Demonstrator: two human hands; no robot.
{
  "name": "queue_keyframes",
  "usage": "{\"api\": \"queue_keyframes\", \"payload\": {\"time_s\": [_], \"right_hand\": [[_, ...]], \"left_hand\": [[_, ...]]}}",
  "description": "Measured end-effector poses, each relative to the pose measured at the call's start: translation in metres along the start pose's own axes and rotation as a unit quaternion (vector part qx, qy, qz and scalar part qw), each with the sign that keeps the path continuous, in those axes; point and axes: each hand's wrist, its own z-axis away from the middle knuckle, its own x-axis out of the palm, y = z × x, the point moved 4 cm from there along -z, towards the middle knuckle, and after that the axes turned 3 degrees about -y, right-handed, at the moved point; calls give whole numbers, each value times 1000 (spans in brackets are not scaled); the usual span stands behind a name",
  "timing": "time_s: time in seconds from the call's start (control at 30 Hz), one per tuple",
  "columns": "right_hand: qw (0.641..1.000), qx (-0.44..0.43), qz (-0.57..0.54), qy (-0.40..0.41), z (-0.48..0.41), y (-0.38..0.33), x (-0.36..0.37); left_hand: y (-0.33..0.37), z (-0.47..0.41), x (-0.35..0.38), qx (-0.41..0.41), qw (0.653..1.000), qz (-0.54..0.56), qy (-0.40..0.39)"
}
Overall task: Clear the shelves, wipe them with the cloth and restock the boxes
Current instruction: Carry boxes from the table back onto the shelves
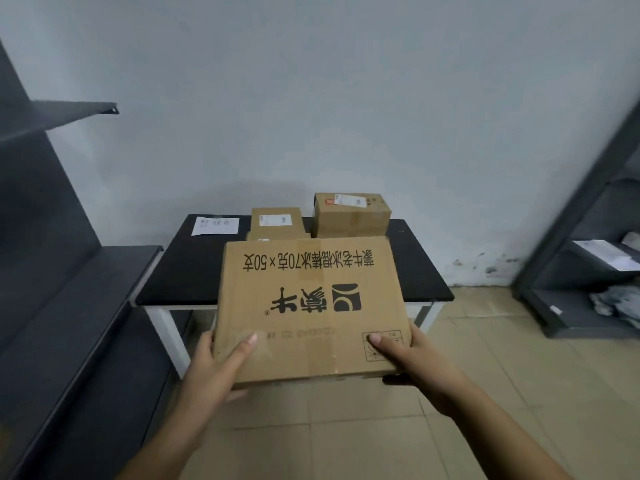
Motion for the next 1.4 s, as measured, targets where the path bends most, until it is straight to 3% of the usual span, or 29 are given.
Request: {"api": "queue_keyframes", "payload": {"time_s": [0.5, 0.77, 1.13, 1.4], "right_hand": [[993, 18, -22, 119, -93, -19, -113], [992, 22, -39, 119, -160, -16, -178], [999, 14, -23, 46, -276, -31, -278], [1000, 24, -5, 13, -348, -39, -310]], "left_hand": [[53, -161, 141, 0, 989, 3, -147], [67, -221, 208, 12, 990, -19, -136], [84, -287, 305, 3, 996, -11, -88], [85, -342, 337, -20, 997, -4, -69]]}}
